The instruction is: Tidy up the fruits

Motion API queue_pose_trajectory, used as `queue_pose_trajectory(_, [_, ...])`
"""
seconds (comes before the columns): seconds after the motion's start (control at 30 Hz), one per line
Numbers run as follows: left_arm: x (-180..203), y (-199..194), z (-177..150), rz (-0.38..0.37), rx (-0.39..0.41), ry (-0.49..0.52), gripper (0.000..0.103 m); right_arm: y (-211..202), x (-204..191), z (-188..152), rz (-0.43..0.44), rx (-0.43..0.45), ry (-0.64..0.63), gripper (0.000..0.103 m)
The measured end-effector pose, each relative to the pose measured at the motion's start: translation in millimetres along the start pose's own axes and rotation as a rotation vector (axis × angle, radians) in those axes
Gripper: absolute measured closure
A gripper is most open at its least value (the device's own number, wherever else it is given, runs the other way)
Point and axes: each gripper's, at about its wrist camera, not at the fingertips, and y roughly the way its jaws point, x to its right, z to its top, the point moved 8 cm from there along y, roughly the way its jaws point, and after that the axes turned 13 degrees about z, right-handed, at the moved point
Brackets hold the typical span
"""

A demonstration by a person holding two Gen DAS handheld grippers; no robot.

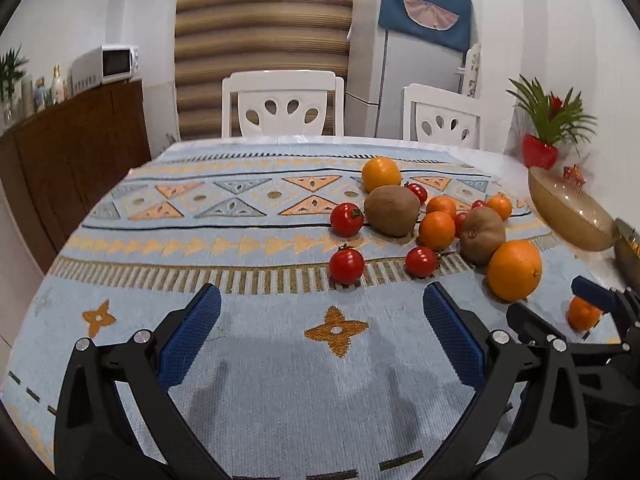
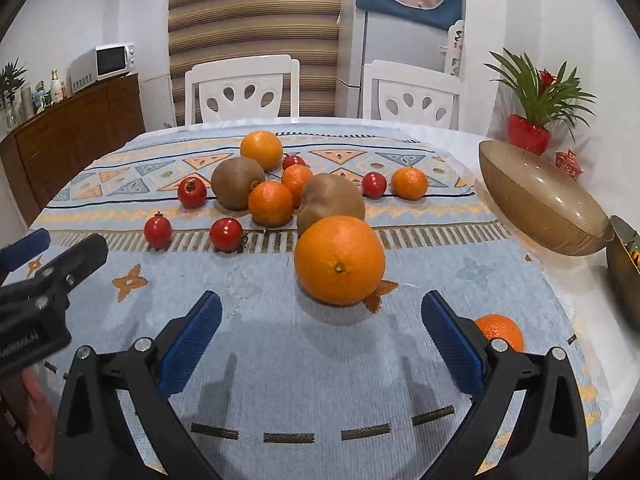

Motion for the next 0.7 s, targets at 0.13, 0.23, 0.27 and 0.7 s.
queue_pose_trajectory(0.13, [3.8,-1.0,-0.6,0.035,0.014,0.033,0.003,2.7,0.3,-0.3,-0.043,-0.013,-0.012,0.005])
queue_pose_trajectory(0.23, [4.7,-2.9,-0.9,0.040,0.026,0.046,0.003,3.5,-1.0,-1.0,-0.060,-0.014,-0.025,0.005])
queue_pose_trajectory(0.27, [5.1,-2.5,-1.2,0.039,0.024,0.048,0.003,3.7,-0.9,-1.2,-0.064,-0.013,-0.029,0.005])
queue_pose_trajectory(0.7, [6.8,-3.3,-4.2,0.070,0.019,0.055,0.003,4.8,0.7,-1.9,-0.095,-0.015,-0.039,0.005])
